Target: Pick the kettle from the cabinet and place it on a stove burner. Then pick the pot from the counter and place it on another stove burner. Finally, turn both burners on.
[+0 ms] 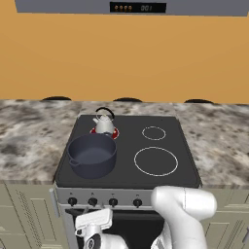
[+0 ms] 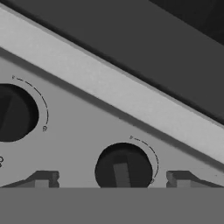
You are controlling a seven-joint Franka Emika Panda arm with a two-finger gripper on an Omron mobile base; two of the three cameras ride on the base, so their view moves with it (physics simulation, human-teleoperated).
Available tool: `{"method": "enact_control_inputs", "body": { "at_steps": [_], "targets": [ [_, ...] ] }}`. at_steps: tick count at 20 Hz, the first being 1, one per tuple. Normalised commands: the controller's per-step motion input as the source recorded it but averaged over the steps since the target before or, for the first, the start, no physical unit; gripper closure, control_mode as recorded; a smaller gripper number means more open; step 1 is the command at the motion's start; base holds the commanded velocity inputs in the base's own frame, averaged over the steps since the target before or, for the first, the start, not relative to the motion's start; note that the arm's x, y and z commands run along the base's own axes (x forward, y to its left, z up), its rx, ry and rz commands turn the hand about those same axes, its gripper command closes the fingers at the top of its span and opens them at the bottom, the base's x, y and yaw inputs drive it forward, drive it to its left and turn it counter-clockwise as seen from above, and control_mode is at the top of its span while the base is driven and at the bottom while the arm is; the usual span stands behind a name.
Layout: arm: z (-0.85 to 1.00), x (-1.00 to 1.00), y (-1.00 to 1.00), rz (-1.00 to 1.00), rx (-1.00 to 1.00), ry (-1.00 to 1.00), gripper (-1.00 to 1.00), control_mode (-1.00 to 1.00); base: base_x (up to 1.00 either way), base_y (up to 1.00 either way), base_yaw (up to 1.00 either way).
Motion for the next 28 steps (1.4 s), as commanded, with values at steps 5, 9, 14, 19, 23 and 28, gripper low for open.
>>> {"method": "enact_control_inputs", "body": {
  "at_steps": [5,9,14,19,23,28],
  "targets": [
    [0.1,-0.21,0.22,0.0,0.0,-0.1,-1.0,-1.0,0.0,0.0,0.0],
    [0.1,-0.21,0.36,0.0,0.0,-0.09,-1.0,-1.0,0.0,0.0,0.0],
    [0.05,-0.15,0.39,0.0,0.0,-0.08,-1.0,-1.0,0.0,0.0,0.0],
    [0.0,0.0,0.43,0.0,0.02,-0.07,-1.0,-1.0,0.0,0.0,0.0],
    [-0.02,0.0,0.28,0.0,0.13,-0.05,-1.0,-1.0,0.0,0.0,0.0],
    [-0.02,-0.03,0.0,0.06,0.15,0.0,-1.0,-1.0,0.0,0.0,0.0]
  ]
}}
